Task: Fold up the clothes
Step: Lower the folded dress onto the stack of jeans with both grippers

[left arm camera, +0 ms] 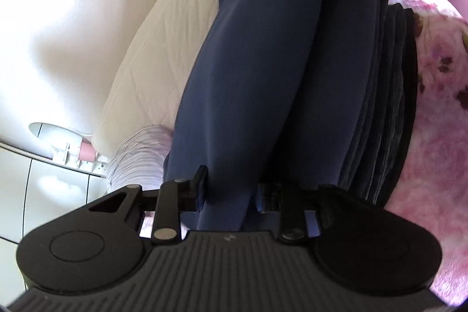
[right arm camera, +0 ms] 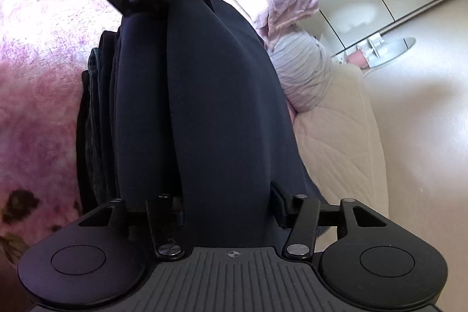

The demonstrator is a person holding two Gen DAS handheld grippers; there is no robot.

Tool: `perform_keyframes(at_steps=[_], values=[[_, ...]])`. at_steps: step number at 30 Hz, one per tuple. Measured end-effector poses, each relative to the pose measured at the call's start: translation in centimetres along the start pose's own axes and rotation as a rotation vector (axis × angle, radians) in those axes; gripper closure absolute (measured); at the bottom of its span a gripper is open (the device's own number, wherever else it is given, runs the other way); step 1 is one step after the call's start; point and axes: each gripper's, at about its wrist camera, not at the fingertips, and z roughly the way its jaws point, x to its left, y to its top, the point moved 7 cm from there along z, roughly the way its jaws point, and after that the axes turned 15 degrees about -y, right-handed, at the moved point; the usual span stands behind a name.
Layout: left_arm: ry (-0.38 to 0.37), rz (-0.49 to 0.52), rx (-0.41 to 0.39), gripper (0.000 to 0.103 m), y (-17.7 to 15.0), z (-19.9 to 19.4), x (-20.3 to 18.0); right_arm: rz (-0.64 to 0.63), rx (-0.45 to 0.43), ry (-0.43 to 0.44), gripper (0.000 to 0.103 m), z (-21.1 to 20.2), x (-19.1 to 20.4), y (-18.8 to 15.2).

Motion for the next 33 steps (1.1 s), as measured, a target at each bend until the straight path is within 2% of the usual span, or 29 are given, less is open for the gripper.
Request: perform_keyframes(at_steps=[4, 6, 7, 8, 9, 10, 12, 15, 18, 20, 22, 25, 30, 33], values=[[-0.004, -0.009, 0.028, 0.075, -1.8, -0.2, 0.4, -0.015, -0.001, 0.005, 0.05, -1.7, -0.2, -0.7], [-0.016, 0.01, 0.034, 0.075, -2.1, 0.2, 0.5, -0.012, 0.01, 0.022, 0.05, -1.2, -0.5, -1.0], [-0.02, 0.021, 0.033, 0.079, -2.1, 0.2, 0.6, -0.01, 0.015, 0.031, 0.05, -0.9, -0.7, -1.1], [-0.029, 0.028, 0.035, 0.087, -1.8, 0.1, 0.5, -0.001, 0.022, 0.039, 0.05, -0.3, -1.3, -1.4], [-0.034, 0.027, 0.038, 0.088, -0.9, -1.1, 0.4, 0.009, 0.03, 0.046, 0.051, 0.4, -2.0, -1.8], [-0.038, 0.019, 0.039, 0.092, -0.8, -1.1, 0.4, 0.016, 0.037, 0.053, 0.057, 1.1, -2.0, -1.6], [-0.041, 0.002, 0.039, 0.094, -0.6, -1.2, 0.5, 0.019, 0.042, 0.062, 0.061, 1.8, -2.3, -1.4], [-0.009, -0.013, 0.03, 0.095, -0.2, -2.4, 0.7, 0.004, 0.034, 0.056, 0.065, 1.5, -3.2, -1.2], [0.023, -0.051, 0.006, 0.095, 0.4, -4.2, 0.7, 0.042, 0.021, -0.007, 0.065, 1.1, -4.4, -0.1], [0.006, -0.053, 0.022, 0.095, 0.5, -3.9, -0.5, 0.035, 0.024, -0.009, 0.065, 0.4, -3.7, -0.4], [-0.021, -0.021, 0.061, 0.095, 0.1, -2.5, -2.4, -0.011, 0.028, 0.007, 0.063, 0.3, -2.0, -1.0], [-0.003, -0.024, 0.075, 0.095, -0.1, -2.2, -2.9, -0.07, 0.022, 0.011, 0.058, 0.3, -0.4, -0.9], [-0.003, -0.067, 0.06, 0.088, 0.2, -3.2, -2.0, -0.008, 0.056, -0.01, 0.046, -0.6, -1.9, -0.8], [-0.057, -0.115, 0.049, 0.087, 0.2, -3.6, -1.2, 0.016, 0.08, -0.003, 0.046, -1.4, -2.2, -1.3]])
